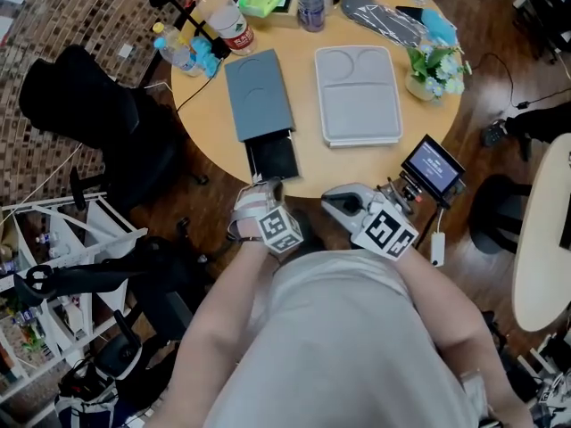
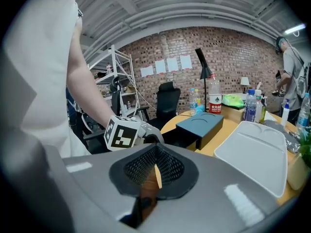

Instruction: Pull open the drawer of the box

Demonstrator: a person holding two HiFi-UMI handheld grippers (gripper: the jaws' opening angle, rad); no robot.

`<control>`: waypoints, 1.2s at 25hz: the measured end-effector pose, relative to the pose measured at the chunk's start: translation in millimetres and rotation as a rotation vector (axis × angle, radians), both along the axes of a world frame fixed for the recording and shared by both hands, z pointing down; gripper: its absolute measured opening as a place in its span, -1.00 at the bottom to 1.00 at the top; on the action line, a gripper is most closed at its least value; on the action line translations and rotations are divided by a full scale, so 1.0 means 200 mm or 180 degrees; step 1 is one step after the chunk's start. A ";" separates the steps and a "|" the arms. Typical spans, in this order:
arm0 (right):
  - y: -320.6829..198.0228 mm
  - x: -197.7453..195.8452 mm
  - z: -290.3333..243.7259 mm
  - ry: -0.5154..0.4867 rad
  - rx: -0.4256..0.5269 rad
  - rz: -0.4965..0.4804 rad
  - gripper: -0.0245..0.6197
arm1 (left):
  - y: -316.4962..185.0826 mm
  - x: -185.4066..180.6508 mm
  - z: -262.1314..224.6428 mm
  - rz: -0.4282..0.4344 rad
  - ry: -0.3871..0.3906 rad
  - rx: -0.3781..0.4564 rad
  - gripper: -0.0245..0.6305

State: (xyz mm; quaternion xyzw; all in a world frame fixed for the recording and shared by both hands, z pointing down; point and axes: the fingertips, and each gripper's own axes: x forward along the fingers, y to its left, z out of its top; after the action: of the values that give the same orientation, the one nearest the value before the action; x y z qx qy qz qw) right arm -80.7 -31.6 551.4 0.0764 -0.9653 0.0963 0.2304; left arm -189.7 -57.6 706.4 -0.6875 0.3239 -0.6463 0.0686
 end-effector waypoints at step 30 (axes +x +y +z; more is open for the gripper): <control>0.02 0.09 -0.17 -0.0286 0.0056 -0.0417 -0.90 | 0.21 0.03 -0.03 -0.0498 0.0180 -0.0291 -0.76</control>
State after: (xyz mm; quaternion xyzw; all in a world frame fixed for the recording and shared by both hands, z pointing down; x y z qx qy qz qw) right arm -62.8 -27.4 517.6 0.0108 -0.9784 0.0759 0.1919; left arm -183.9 -15.2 700.9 -0.6805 0.3486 -0.6441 -0.0227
